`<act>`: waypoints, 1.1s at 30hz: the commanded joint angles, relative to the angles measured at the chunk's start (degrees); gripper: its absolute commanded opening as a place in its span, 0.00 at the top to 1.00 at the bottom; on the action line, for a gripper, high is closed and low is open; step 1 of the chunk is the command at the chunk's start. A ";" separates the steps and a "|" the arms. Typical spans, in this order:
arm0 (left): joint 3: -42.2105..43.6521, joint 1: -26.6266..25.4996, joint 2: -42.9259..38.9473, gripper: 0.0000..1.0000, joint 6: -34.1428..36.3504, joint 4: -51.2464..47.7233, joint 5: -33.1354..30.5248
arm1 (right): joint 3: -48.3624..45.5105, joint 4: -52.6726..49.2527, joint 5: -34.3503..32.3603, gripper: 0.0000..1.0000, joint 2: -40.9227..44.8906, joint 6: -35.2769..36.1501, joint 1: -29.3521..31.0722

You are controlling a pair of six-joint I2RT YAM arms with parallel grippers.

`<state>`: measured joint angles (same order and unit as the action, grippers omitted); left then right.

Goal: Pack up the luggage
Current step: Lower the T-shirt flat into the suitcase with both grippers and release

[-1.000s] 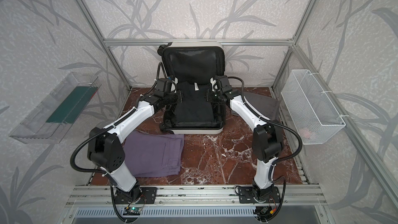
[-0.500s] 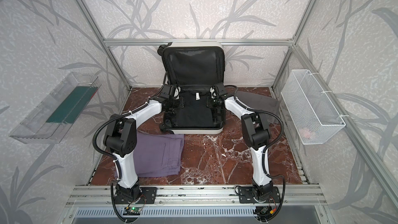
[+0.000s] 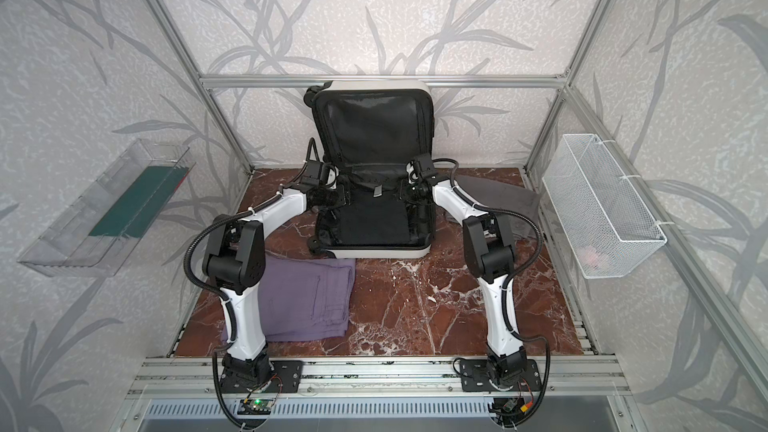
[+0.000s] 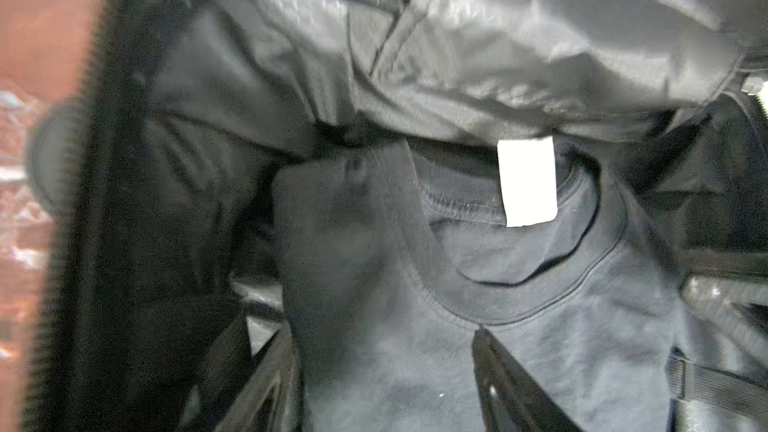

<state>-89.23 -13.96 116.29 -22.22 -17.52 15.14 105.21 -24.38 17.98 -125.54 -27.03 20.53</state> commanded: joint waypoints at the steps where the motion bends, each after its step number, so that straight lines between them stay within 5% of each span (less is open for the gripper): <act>1: -2.42 -0.02 -4.63 0.25 0.42 -1.01 1.59 | -0.10 -1.19 -0.78 0.49 5.11 0.90 -0.14; 8: -0.88 -0.85 -4.57 0.19 -4.78 3.25 7.38 | -0.44 0.09 1.40 0.49 2.94 -1.09 2.69; 21: 4.22 -1.16 0.82 0.19 -5.74 5.14 7.02 | -3.87 2.65 -0.71 0.49 -2.43 -4.71 1.42; 33: -4.60 -1.16 -0.42 0.19 -2.40 -4.38 6.09 | -4.14 0.01 2.80 0.44 6.84 -0.96 1.16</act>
<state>-89.60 -14.94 117.45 -26.52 -17.80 21.93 101.30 -23.14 19.29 -125.01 -29.87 21.47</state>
